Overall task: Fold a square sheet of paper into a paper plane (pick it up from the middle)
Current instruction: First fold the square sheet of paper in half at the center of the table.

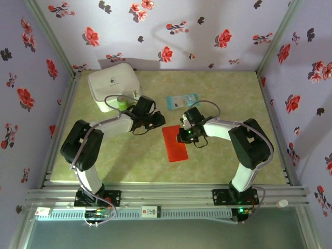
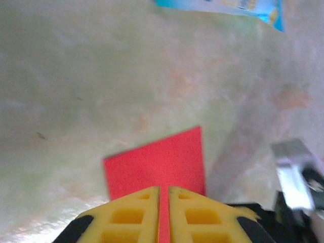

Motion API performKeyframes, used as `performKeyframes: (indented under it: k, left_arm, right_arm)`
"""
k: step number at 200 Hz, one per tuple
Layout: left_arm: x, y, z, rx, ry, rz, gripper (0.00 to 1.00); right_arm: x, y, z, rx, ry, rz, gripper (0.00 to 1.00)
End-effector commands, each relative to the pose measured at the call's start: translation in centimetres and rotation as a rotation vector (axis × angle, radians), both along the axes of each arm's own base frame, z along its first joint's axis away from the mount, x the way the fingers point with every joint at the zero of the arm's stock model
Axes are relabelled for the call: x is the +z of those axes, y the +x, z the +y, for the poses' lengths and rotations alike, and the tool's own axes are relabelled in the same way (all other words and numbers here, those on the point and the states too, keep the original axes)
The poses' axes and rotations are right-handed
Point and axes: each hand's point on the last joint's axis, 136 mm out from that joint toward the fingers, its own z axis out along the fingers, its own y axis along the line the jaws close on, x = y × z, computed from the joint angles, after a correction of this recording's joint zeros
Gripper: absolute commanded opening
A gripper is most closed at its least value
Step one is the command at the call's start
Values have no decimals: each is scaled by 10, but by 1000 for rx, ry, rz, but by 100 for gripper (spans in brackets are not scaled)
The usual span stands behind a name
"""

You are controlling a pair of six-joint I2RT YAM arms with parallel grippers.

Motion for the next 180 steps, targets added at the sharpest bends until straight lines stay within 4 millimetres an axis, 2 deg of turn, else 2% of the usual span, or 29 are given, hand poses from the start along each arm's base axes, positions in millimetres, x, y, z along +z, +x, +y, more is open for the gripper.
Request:
performKeyframes:
  k: [1, 28, 54, 78, 108, 127, 154, 180]
  left_arm:
    - [-6, -27, -14, -77, -55, 26, 13]
    - [-13, -48, -33, -123, -150, 66, 12]
    - [-27, -60, -36, -136, -136, 105, 12]
    - [-50, -69, -30, -142, -86, 147, 13]
    - [-91, -82, -9, -127, 29, 204, 12]
    - [-105, -89, 1, -124, 66, 223, 12]
    - [-104, -91, 7, -120, 90, 221, 12]
    - [-80, -87, 1, -145, 82, 189, 13]
  right_arm:
    - [-31, -23, -36, -55, -157, 112, 0]
    - [-32, -23, -36, -54, -161, 113, 0]
    - [-34, -24, -38, -53, -172, 116, 0]
    - [-35, -23, -38, -54, -170, 119, 0]
    - [-35, -24, -38, -53, -169, 120, 0]
    - [-36, -25, -40, -50, -183, 123, 0]
    - [-37, -24, -42, -55, -187, 123, 0]
    - [-36, -23, -41, -56, -184, 121, 0]
